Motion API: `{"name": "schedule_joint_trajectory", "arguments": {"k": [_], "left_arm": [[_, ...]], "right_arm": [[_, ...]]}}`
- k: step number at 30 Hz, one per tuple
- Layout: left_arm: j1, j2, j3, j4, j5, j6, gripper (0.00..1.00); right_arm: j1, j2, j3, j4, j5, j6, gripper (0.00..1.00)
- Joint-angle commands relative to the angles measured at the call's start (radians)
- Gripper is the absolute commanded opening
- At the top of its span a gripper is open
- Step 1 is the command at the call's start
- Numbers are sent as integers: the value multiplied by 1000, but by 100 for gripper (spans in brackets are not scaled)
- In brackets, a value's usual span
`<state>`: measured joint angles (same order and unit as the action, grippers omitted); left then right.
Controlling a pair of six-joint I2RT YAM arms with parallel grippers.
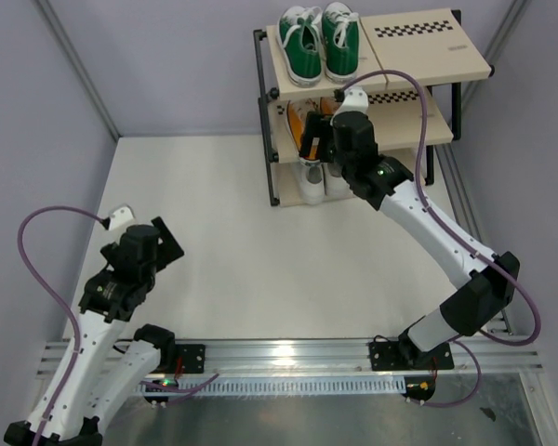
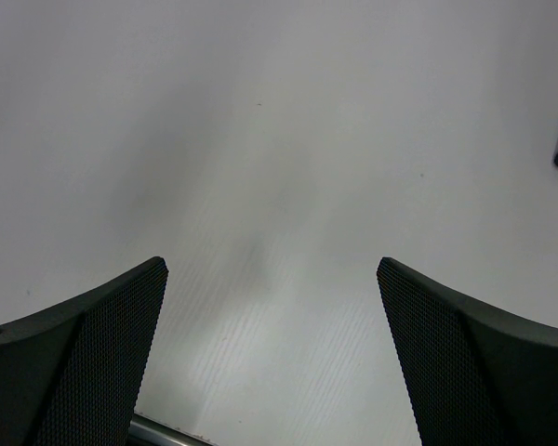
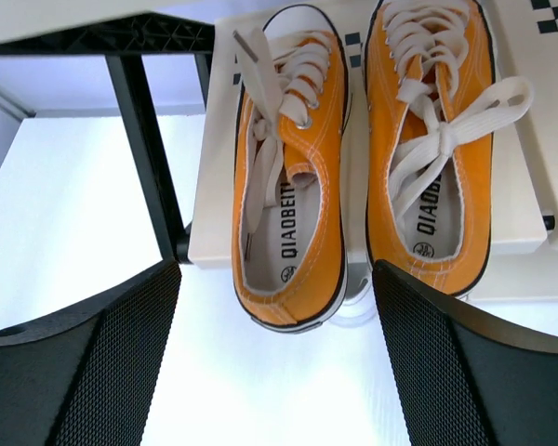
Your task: Place and organize the shoes onto the shoe shelf
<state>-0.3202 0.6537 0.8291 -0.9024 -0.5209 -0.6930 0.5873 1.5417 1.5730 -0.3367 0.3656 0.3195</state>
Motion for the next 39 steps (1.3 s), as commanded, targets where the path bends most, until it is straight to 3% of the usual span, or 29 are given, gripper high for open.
{"name": "schedule_joint_trajectory", "arguments": {"k": [1, 12, 21, 31, 39], "left_arm": [[6, -20, -7, 37, 7, 18, 99], [6, -51, -15, 40, 4, 18, 99], [6, -45, -13, 40, -1, 21, 99], [6, -45, -15, 40, 2, 23, 99], [6, -42, -13, 43, 7, 26, 99]], "right_arm": [[19, -25, -44, 7, -44, -19, 88], [28, 34, -82, 45, -19, -31, 83], [26, 95, -22, 57, 53, -42, 58], [25, 152, 79, 13, 105, -74, 57], [26, 121, 41, -4, 130, -76, 57]]}}
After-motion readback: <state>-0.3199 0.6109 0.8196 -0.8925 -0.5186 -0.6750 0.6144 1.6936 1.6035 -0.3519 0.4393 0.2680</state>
